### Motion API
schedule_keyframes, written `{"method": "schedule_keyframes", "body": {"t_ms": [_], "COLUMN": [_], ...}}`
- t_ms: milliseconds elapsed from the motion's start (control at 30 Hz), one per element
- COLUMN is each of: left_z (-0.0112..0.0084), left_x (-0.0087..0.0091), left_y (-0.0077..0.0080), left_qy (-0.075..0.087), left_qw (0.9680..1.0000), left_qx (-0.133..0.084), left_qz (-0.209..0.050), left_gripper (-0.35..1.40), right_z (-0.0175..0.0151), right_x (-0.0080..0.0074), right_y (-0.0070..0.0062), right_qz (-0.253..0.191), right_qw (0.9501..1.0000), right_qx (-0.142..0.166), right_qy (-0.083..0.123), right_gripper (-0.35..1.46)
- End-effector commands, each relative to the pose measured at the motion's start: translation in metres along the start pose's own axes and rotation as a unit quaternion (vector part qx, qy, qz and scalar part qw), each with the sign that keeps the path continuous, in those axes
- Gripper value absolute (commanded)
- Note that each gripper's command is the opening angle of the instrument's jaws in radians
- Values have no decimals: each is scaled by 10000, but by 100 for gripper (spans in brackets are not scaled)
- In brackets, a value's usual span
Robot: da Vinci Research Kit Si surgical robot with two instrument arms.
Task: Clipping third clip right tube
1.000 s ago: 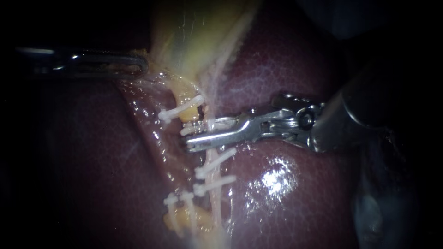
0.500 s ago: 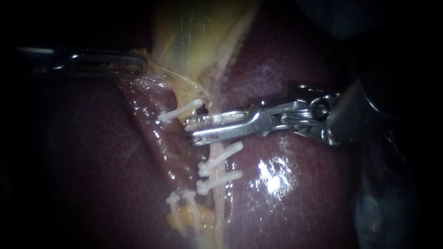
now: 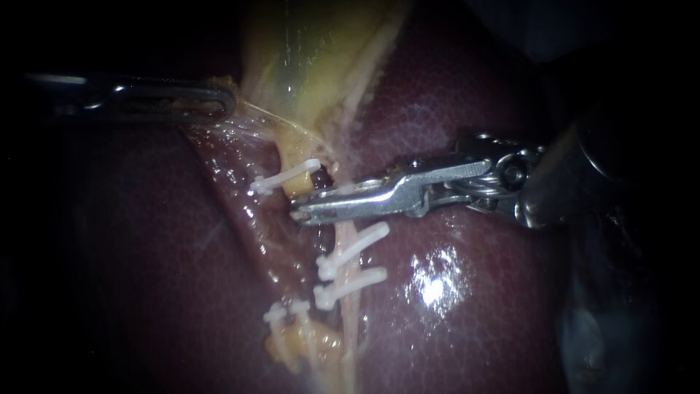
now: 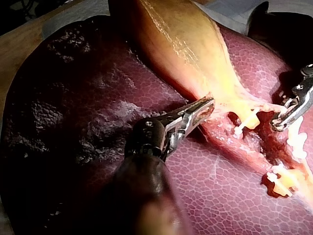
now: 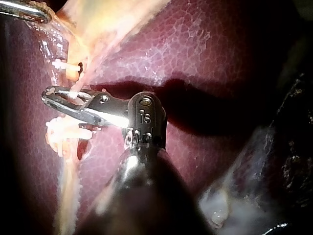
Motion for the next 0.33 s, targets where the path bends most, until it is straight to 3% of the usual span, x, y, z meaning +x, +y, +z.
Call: {"method": "schedule_keyframes", "body": {"t_ms": [33, 333], "left_z": [0, 1], "left_x": [0, 0], "left_y": [0, 0], "left_qy": [0, -1], "left_qw": [10000, 10000], "left_qx": [-2, -4], "left_qz": [-1, -2], "left_gripper": [-35, -35], "right_z": [0, -1], "right_x": [0, 0], "right_y": [0, 4], "right_qz": [-1, -4], "right_qw": [10000, 10000], "right_qx": [3, 3], "right_qy": [-5, -15], "right_gripper": [-35, -35]}}
